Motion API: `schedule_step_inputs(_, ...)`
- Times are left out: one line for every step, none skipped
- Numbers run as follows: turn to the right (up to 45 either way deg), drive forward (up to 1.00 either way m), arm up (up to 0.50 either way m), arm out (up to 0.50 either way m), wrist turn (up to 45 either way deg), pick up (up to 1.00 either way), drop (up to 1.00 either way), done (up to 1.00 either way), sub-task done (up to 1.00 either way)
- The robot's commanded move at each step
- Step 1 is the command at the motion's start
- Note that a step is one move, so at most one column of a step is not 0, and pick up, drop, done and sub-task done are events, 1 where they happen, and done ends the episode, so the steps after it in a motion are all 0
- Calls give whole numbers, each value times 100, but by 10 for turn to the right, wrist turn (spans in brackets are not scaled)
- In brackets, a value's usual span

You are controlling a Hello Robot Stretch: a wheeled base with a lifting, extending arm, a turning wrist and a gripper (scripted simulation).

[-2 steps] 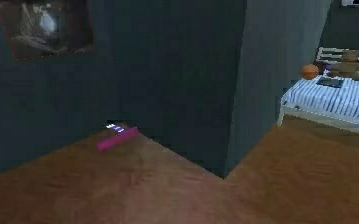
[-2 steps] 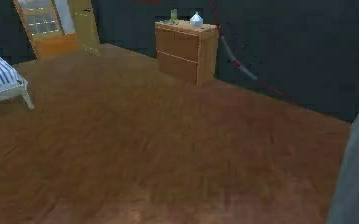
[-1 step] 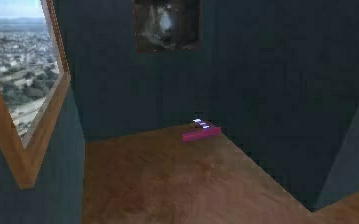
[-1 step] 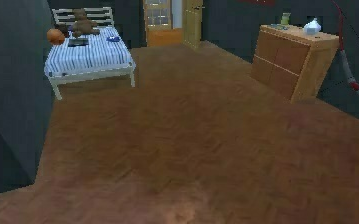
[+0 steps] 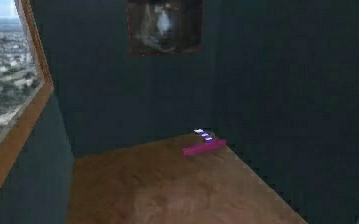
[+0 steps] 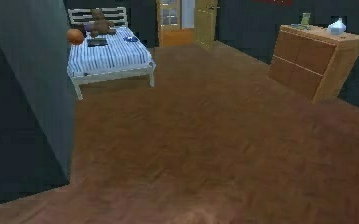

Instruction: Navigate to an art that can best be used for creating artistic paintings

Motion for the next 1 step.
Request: schedule_step_inputs(-150,0,0,0,0,0,0,0,0)
